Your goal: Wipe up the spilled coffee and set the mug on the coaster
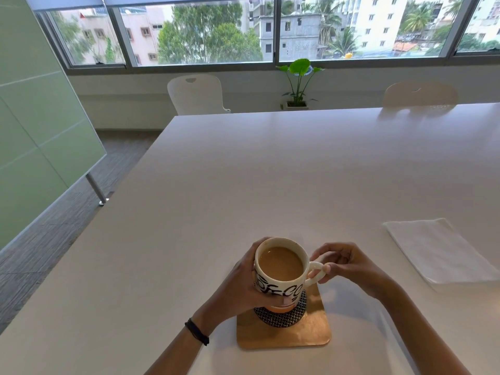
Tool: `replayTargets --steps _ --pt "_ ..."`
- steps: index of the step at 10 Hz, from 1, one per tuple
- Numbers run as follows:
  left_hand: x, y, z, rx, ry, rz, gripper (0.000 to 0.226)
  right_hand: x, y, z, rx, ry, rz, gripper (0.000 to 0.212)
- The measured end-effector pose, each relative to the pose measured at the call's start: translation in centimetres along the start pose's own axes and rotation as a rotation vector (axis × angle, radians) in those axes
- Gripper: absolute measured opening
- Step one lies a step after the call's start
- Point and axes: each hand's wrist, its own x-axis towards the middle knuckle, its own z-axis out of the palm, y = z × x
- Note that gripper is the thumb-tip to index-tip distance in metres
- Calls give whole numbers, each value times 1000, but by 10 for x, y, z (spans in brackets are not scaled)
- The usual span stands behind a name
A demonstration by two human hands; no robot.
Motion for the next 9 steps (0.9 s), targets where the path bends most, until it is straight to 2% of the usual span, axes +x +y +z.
replayTargets --steps 1,3,5,6,7,8,9 --pt "0 0 0 -6 1 8 91 0 -3 2 19 -14 13 32" --pt "0 0 -1 -20 -37 26 90 -1 -6 5 -7 -4 14 39" --pt "3 -7 -17 -139 -227 -68 85 -1 -5 3 -23 9 18 41" --pt "5 -10 -24 -117 -273 -70 86 1 -2 6 -64 74 -11 32" --pt "5 -14 -28 -92 -293 -80 78 8 10 10 -197 268 -32 20" --pt "3 -20 -32 -147 -316 -99 52 14 22 7 -267 385 -24 18" --pt "6 -26 -34 -181 -256 -87 50 20 23 6 -322 414 -3 18"
